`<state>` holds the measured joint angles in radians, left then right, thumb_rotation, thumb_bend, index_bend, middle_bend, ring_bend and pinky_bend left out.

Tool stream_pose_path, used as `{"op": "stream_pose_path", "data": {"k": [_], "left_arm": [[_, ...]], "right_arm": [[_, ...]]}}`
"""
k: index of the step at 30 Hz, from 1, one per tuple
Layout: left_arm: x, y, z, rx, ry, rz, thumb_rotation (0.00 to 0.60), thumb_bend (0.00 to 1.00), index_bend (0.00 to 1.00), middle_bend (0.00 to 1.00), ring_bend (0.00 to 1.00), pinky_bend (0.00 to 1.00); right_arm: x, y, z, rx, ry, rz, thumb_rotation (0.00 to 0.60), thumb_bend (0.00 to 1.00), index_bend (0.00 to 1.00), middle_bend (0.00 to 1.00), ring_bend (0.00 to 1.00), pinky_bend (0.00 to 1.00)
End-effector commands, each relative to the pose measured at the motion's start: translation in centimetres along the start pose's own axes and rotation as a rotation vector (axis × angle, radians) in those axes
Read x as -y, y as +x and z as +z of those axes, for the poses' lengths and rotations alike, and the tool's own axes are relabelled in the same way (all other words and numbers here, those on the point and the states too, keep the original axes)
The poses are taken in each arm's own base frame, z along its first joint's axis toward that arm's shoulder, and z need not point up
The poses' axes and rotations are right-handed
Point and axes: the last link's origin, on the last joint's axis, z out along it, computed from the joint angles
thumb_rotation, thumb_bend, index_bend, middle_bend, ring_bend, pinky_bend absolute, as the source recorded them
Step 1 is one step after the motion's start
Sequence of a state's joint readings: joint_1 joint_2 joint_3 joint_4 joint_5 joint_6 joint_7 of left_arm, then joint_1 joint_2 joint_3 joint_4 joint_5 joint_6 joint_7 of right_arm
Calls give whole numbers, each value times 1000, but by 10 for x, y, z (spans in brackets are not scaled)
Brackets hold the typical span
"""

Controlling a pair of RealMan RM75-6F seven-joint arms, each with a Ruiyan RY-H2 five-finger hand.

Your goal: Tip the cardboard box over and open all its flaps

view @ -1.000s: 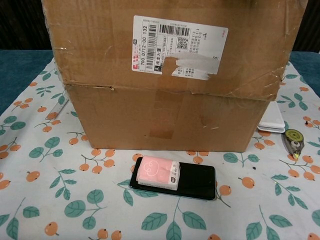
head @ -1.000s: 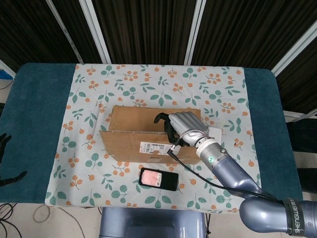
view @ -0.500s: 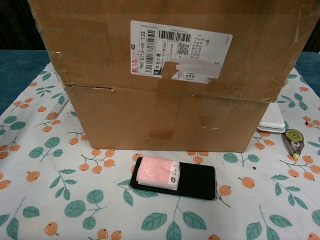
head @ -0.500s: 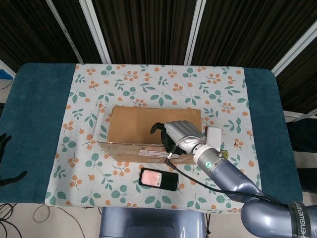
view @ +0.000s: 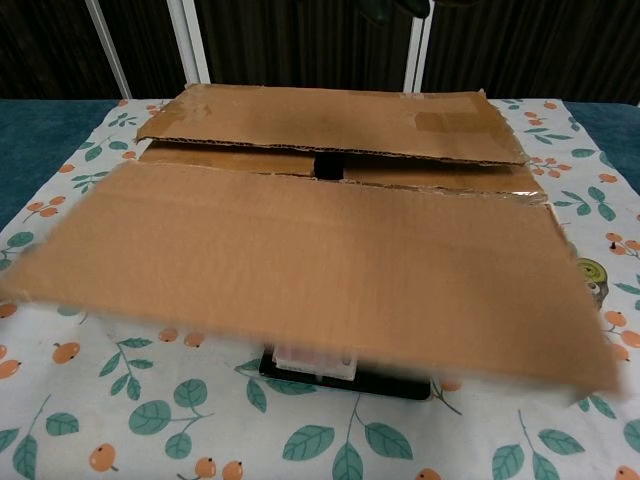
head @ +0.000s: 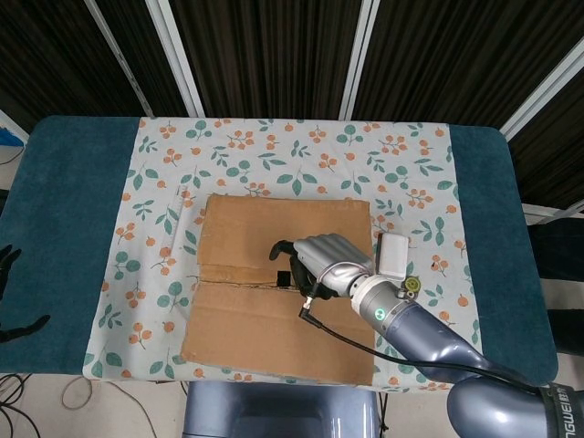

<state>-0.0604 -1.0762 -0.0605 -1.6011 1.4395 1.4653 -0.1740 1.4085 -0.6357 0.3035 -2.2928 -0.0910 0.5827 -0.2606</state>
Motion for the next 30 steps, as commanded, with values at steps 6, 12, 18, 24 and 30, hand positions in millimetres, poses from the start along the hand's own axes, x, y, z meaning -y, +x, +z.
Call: {"op": "stream_pose_path", "data": {"k": [6, 12, 18, 24, 30], "left_arm": [[0, 0, 0, 1, -1, 2, 600, 55, 0, 0, 0, 0], [0, 0, 0, 0, 1, 5, 600, 55, 0, 0, 0, 0], [0, -2, 0, 5, 4, 19, 600, 54, 0, 0, 0, 0], [1, -3, 0, 7, 8, 42, 600, 54, 0, 0, 0, 0], [1, -3, 0, -1, 20, 56, 600, 54, 0, 0, 0, 0]], "right_arm": [[-27, 10, 5, -144, -42, -85, 600, 778, 202, 384, 451, 461], [-79, 10, -1, -301, -139, -176, 600, 469, 96, 135, 173, 277], [-139, 3, -22, -446, -255, -211, 600, 298, 0, 0, 38, 241], [-189, -19, -53, -556, -330, -228, 600, 267, 0, 0, 7, 238], [-223, -42, -79, -639, -372, -257, 600, 264, 0, 0, 7, 235]]}}
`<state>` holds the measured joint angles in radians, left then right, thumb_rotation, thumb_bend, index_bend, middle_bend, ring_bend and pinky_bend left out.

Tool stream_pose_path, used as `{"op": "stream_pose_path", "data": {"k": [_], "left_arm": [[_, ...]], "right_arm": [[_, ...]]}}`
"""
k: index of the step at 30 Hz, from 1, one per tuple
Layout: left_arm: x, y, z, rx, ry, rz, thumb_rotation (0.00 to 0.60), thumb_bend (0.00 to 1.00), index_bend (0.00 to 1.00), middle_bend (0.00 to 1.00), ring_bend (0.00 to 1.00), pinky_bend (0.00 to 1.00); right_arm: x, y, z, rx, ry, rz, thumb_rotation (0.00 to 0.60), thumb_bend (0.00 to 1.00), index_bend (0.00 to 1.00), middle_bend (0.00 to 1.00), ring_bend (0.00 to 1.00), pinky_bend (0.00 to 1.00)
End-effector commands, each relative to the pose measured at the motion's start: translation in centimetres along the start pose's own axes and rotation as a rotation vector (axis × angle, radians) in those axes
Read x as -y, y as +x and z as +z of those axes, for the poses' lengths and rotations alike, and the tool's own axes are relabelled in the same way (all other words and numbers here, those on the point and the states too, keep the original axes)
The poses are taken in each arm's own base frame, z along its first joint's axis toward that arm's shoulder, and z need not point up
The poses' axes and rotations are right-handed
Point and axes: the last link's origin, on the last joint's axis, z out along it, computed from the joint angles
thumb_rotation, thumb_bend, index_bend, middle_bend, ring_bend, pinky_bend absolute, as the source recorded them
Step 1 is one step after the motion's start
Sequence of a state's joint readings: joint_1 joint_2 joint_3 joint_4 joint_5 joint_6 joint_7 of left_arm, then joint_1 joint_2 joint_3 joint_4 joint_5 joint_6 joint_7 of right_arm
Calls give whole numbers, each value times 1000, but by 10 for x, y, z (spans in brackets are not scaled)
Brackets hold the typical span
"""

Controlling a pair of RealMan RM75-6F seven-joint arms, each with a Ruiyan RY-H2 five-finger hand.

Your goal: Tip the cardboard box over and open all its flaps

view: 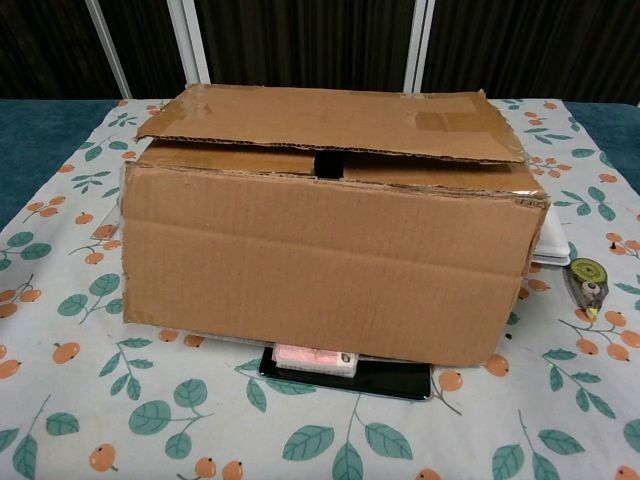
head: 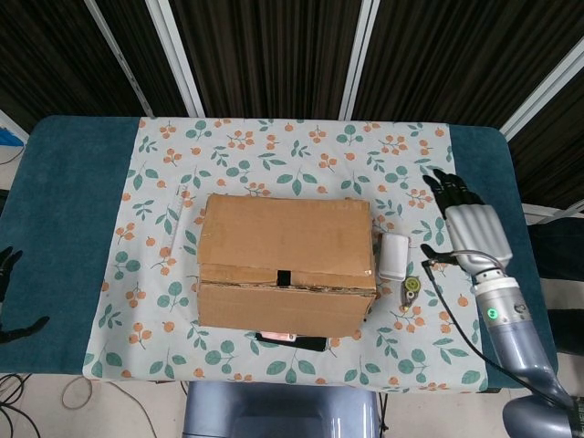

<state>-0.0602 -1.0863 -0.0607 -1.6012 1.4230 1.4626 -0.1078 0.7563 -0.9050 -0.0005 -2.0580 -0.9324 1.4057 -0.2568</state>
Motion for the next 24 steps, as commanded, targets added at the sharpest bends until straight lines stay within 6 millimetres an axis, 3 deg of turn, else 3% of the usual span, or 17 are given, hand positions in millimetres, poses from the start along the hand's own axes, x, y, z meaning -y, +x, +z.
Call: {"op": "stream_pose_path", "data": {"k": [1, 16, 20, 24], "left_arm": [[0, 0, 0, -2, 5, 4, 600, 54, 0, 0, 0, 0], [-8, 2, 4, -15, -8, 32, 600, 50, 0, 0, 0, 0], [-26, 5, 10, 6, -37, 3, 600, 26, 0, 0, 0, 0], [-62, 17, 28, 21, -95, 38, 600, 22, 0, 0, 0, 0]], "right_arm": [[-30, -18, -22, -43, -37, -12, 600, 264, 0, 0, 7, 234], [-105, -50, -73, -198, -99, -75, 600, 292, 0, 0, 7, 233], [-113, -56, -76, -213, -91, -70, 600, 293, 0, 0, 7, 233], [-118, -62, -75, -224, -81, -46, 600, 301, 0, 0, 7, 233]]}}
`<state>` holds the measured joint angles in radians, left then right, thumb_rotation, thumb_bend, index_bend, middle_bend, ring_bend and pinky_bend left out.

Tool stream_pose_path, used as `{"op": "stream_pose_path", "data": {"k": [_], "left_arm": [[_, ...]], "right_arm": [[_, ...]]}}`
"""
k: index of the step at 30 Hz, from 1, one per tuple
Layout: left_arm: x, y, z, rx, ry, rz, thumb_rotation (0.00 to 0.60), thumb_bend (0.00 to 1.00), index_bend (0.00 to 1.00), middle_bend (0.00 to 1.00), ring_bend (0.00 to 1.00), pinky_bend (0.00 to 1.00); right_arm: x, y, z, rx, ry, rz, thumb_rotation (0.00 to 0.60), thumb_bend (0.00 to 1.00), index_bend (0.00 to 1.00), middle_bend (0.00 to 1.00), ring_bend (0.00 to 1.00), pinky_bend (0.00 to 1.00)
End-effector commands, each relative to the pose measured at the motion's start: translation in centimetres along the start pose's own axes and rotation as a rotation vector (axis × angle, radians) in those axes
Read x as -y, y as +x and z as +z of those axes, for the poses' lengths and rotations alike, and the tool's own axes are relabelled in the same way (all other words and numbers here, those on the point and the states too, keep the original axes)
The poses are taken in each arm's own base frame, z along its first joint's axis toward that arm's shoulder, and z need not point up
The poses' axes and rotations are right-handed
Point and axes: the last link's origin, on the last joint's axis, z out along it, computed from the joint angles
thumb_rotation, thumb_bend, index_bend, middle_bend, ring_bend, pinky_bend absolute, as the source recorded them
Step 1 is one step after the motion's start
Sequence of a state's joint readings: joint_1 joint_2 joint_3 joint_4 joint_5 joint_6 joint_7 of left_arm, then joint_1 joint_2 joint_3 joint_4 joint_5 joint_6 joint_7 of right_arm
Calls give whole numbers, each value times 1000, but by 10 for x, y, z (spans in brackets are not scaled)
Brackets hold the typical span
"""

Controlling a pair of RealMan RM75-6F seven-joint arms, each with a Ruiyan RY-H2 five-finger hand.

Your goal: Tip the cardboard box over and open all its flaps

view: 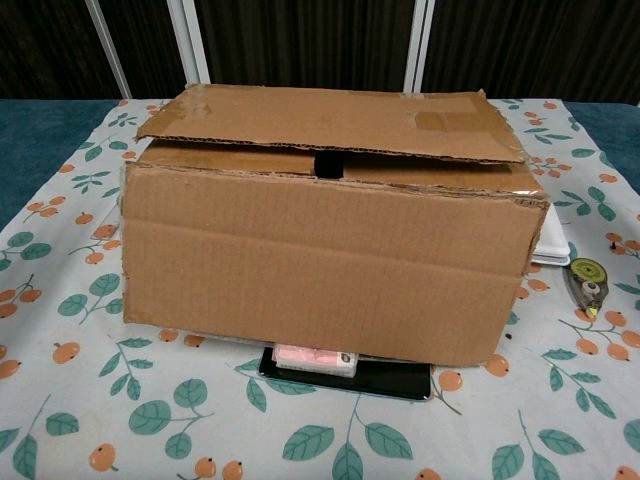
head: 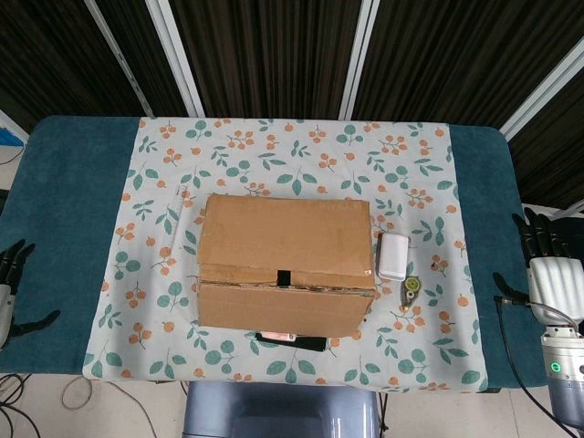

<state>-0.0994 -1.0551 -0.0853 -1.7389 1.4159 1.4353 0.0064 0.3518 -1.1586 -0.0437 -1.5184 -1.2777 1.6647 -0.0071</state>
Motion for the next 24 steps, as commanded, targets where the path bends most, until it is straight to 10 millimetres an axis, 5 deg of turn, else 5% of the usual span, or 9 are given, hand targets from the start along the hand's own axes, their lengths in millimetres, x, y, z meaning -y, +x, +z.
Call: {"op": "stream_pose_path", "data": {"k": [1, 14, 24], "left_arm": [[-40, 14, 24, 17, -66, 34, 600, 22, 0, 0, 0, 0], [-165, 28, 100, 38, -274, 45, 600, 53, 0, 0, 0, 0], [-222, 9, 115, 141, -375, 110, 600, 53, 0, 0, 0, 0]], "right_arm": [[-3, -6, -2, -6, 2, 32, 600, 304, 0, 0, 7, 232], [-12, -8, 0, 8, -45, 89, 600, 328, 0, 0, 7, 233], [-14, -7, 2, 6, -63, 114, 600, 344, 0, 0, 7, 232]]}}
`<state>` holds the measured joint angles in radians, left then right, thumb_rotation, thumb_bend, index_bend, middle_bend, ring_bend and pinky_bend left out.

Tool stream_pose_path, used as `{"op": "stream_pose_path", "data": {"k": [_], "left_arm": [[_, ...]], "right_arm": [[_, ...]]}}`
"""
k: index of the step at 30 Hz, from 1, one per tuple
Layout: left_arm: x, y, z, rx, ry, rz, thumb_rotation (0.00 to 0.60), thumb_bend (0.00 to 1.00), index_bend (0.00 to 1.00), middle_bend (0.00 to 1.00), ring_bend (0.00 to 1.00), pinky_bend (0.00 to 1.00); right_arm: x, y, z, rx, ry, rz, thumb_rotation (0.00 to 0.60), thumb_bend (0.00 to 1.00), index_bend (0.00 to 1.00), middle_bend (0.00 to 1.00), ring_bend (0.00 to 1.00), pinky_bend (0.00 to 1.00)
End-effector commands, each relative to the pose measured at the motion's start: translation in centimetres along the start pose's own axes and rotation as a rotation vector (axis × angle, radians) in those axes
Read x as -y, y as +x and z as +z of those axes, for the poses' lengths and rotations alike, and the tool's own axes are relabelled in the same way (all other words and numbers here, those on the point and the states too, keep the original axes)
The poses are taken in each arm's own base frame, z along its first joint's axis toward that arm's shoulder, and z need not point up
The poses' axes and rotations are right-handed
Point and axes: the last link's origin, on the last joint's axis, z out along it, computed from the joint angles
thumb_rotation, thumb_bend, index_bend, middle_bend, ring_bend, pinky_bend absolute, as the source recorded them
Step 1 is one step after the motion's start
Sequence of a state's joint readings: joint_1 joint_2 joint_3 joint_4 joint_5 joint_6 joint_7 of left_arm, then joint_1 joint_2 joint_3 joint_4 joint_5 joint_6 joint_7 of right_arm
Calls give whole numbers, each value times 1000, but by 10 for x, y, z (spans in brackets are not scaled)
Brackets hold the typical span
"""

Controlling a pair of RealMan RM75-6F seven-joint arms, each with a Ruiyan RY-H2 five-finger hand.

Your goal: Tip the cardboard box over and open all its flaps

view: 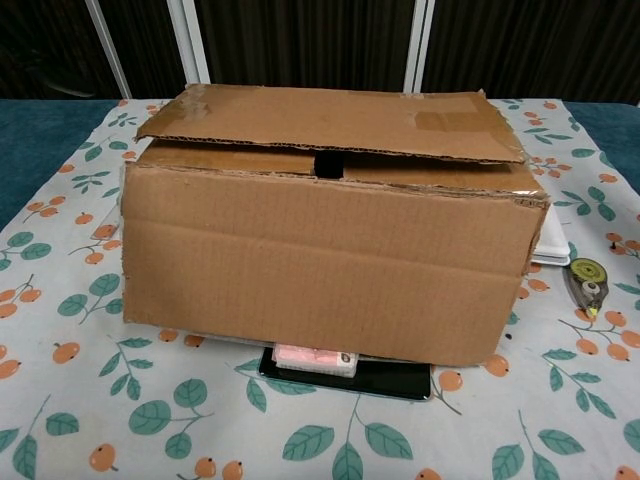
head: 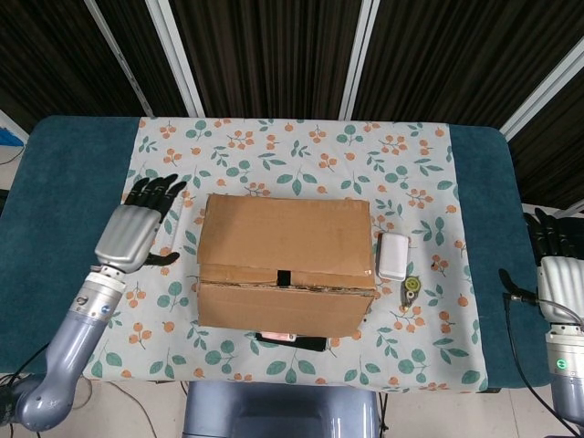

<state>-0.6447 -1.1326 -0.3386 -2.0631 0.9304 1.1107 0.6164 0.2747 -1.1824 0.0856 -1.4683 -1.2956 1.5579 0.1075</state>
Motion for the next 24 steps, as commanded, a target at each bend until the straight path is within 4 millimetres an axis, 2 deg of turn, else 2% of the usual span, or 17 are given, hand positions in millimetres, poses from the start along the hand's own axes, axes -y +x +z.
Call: {"op": "stream_pose_path", "data": {"k": [1, 8, 18, 24], "left_arm": [[-20, -7, 6, 45, -49, 11, 600, 53, 0, 0, 0, 0], [-40, -14, 3, 88, -95, 17, 600, 53, 0, 0, 0, 0], [-48, -24, 9, 97, -106, 39, 600, 53, 0, 0, 0, 0], [-53, -30, 15, 94, -111, 45, 600, 132, 0, 0, 0, 0]], "right_arm": [[0, 0, 0, -1, -2, 5, 600, 346, 0, 0, 7, 232], [-1, 1, 0, -5, -4, 20, 600, 349, 0, 0, 7, 232], [0, 1, 1, -8, -6, 38, 600, 350, 0, 0, 7, 233], [1, 2, 1, -8, -7, 47, 600, 352, 0, 0, 7, 232]]}}
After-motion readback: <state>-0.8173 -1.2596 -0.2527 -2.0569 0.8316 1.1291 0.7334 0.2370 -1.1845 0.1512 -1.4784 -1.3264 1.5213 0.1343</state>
